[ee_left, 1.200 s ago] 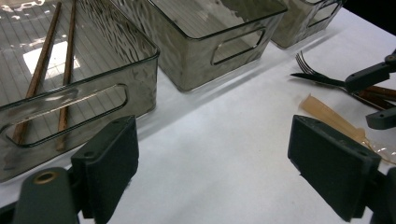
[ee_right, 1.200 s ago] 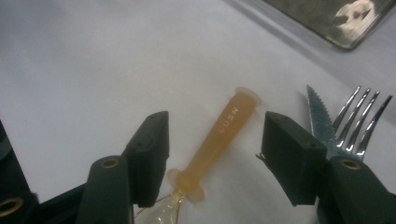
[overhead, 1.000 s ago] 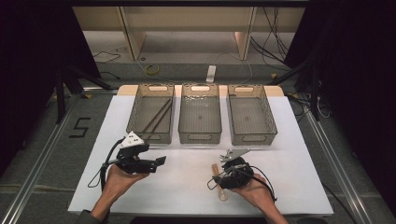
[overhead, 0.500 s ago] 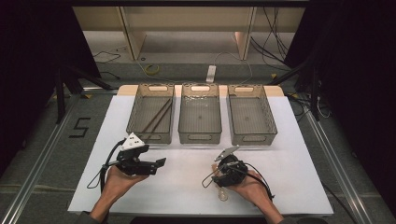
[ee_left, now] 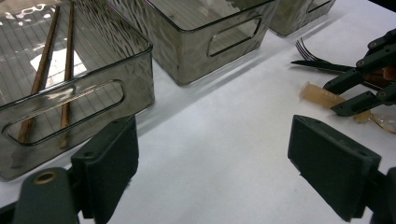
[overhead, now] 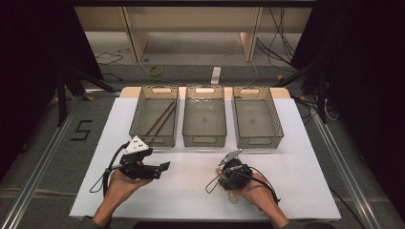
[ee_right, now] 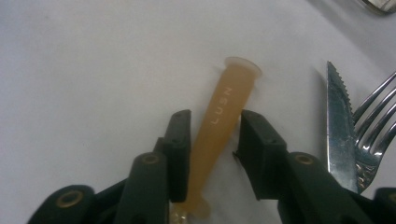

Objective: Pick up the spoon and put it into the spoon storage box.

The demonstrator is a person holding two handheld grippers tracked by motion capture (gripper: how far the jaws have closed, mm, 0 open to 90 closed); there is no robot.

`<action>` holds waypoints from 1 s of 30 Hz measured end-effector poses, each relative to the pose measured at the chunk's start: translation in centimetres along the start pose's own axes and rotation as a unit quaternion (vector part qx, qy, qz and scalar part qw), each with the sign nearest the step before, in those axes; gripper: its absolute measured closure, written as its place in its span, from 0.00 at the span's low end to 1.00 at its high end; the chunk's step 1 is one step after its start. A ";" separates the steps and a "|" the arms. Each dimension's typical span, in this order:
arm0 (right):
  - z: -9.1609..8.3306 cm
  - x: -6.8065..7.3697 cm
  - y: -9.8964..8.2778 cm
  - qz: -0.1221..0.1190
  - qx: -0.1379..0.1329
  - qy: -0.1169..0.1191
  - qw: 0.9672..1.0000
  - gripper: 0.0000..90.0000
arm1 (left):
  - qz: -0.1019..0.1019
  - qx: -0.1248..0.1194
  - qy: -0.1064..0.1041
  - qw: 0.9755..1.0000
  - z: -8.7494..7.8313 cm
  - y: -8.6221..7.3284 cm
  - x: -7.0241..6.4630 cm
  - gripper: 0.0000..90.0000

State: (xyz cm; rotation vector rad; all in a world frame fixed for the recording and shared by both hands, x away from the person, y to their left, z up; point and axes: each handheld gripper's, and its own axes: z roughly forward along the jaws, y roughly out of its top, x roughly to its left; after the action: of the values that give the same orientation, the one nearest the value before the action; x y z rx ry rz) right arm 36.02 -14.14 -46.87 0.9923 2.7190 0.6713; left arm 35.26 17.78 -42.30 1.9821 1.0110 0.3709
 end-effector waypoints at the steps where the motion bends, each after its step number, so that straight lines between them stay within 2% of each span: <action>1: 0.0 0.0 0.0 -0.001 -0.001 0.000 1.000 0.76 | 0.000 0.000 0.000 1.000 0.0 0.0 0.0 0.18; 4: 0.0 0.3 0.0 -0.005 0.000 0.000 1.000 0.83 | 0.001 0.001 0.000 1.000 0.0 0.0 0.0 0.18; 14: -0.1 0.3 0.1 -0.007 -0.002 0.002 1.000 0.84 | -0.001 0.000 -0.003 1.000 0.0 0.0 0.0 0.18; 22: -1.2 -0.3 0.0 -0.005 -0.027 -0.007 1.000 0.85 | -0.002 -0.003 -0.003 1.000 -0.1 0.0 0.0 0.18; 30: -2.5 -1.0 0.1 0.005 -0.060 0.006 0.998 0.85 | -0.006 -0.016 -0.020 1.000 -0.2 0.0 -0.1 0.17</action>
State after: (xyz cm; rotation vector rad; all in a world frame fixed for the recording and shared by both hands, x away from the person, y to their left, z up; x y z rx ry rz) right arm 36.07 -15.63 -44.58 0.9762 2.6500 0.8321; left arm 35.15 17.82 -42.18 1.9479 0.9851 0.3378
